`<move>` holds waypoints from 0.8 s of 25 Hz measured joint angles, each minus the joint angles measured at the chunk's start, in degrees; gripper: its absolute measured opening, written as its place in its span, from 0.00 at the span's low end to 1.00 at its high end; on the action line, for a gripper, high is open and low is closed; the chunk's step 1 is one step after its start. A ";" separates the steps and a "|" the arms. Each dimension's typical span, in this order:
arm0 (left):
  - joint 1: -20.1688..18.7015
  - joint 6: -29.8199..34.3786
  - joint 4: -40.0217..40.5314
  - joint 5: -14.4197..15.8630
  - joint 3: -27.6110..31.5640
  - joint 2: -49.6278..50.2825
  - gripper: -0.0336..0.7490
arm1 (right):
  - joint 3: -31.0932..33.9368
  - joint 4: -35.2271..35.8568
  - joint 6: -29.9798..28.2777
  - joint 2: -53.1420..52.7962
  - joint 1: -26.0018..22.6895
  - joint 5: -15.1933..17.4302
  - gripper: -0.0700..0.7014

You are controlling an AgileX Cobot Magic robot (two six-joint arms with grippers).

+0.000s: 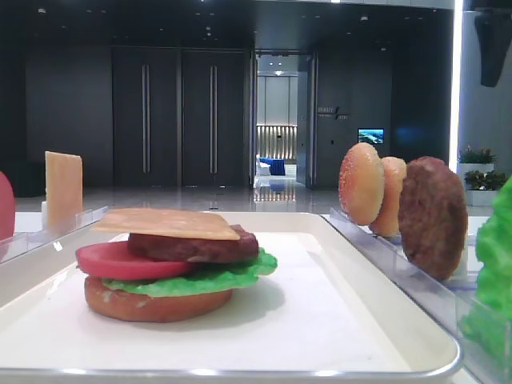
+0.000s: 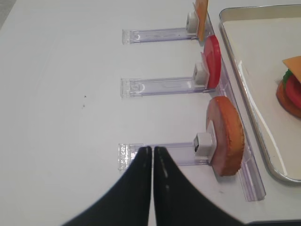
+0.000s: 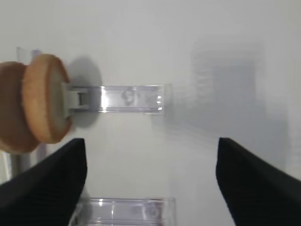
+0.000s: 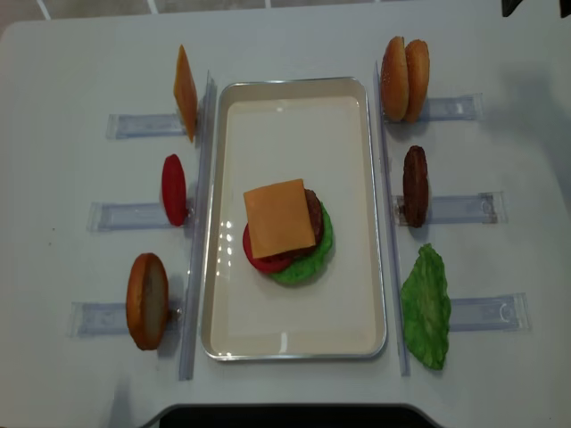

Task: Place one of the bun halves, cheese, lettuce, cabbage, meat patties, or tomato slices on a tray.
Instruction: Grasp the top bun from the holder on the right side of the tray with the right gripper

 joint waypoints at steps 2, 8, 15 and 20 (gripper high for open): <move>0.00 0.00 0.00 0.00 0.00 0.00 0.04 | -0.06 -0.05 2.38 0.05 3.37 0.05 0.79; 0.00 0.00 0.00 0.00 0.00 0.00 0.04 | -0.06 0.00 8.65 0.05 16.06 -0.67 0.79; 0.00 0.00 0.00 0.00 0.00 0.00 0.04 | -0.50 -1.30 12.69 1.21 23.63 -4.91 0.79; 0.00 0.00 0.00 0.00 0.00 0.00 0.04 | -0.55 -4.32 12.96 4.07 23.46 -5.99 0.79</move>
